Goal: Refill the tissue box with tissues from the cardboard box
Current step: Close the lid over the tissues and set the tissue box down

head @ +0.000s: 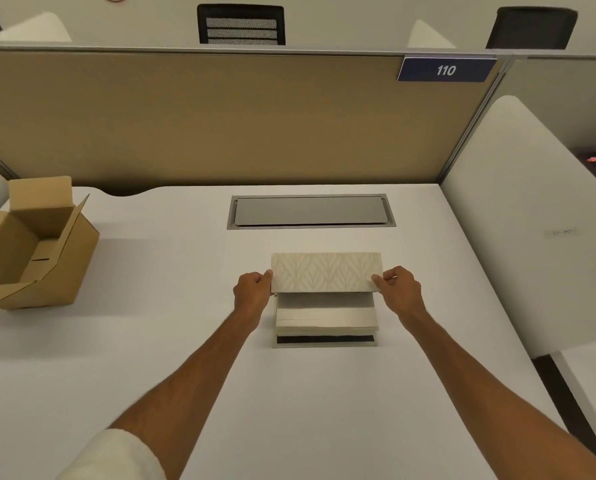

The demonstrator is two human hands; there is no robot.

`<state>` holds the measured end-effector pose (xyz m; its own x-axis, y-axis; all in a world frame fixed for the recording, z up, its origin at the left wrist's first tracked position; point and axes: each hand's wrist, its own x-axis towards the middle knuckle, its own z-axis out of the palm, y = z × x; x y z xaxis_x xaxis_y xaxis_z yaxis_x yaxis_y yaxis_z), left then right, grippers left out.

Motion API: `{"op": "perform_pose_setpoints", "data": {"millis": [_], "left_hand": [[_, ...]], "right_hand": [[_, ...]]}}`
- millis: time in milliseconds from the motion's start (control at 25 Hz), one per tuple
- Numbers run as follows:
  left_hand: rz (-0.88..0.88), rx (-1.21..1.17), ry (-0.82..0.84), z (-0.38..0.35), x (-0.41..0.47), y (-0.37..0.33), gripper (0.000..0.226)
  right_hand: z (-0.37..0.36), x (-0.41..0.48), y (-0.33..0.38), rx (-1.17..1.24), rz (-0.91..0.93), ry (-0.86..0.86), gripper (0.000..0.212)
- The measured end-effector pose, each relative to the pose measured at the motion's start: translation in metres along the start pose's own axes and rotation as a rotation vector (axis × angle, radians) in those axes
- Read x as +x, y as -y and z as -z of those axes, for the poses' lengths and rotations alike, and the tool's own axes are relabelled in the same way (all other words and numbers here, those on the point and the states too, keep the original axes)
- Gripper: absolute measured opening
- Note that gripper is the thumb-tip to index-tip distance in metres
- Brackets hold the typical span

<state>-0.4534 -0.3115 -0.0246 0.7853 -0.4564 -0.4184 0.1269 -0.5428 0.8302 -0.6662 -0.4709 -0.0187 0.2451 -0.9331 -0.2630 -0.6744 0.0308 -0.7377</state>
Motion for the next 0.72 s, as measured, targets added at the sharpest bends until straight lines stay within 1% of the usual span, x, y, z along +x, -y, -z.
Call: {"op": "perform_pose_setpoints", "data": {"millis": [200,280,400,480,560,640,720], "left_hand": [[0.101,-0.016,-0.027,-0.006,-0.023,0.015,0.039],[0.185,-0.048,-0.053,-0.007,-0.028,0.019,0.044],[0.397,-0.23,-0.034,-0.007,-0.031,0.026,0.061],[0.49,-0.3,-0.003,-0.007,-0.034,0.028,0.071],[0.552,-0.382,0.042,-0.007,-0.035,0.028,0.08],[0.585,-0.48,0.091,-0.006,-0.037,0.027,0.082],[0.587,-0.488,0.09,-0.006,-0.037,0.028,0.083]], "right_hand": [[-0.003,-0.019,-0.009,0.057,-0.074,-0.025,0.03],[-0.004,-0.026,-0.011,0.065,-0.122,-0.019,0.041],[-0.006,-0.034,-0.013,0.184,-0.262,-0.006,0.049],[-0.007,-0.04,-0.014,0.284,-0.364,0.011,0.065],[-0.01,-0.043,-0.015,0.355,-0.437,0.033,0.077],[-0.013,-0.046,-0.017,0.427,-0.486,0.04,0.079],[-0.014,-0.046,-0.02,0.477,-0.516,0.042,0.078]]}}
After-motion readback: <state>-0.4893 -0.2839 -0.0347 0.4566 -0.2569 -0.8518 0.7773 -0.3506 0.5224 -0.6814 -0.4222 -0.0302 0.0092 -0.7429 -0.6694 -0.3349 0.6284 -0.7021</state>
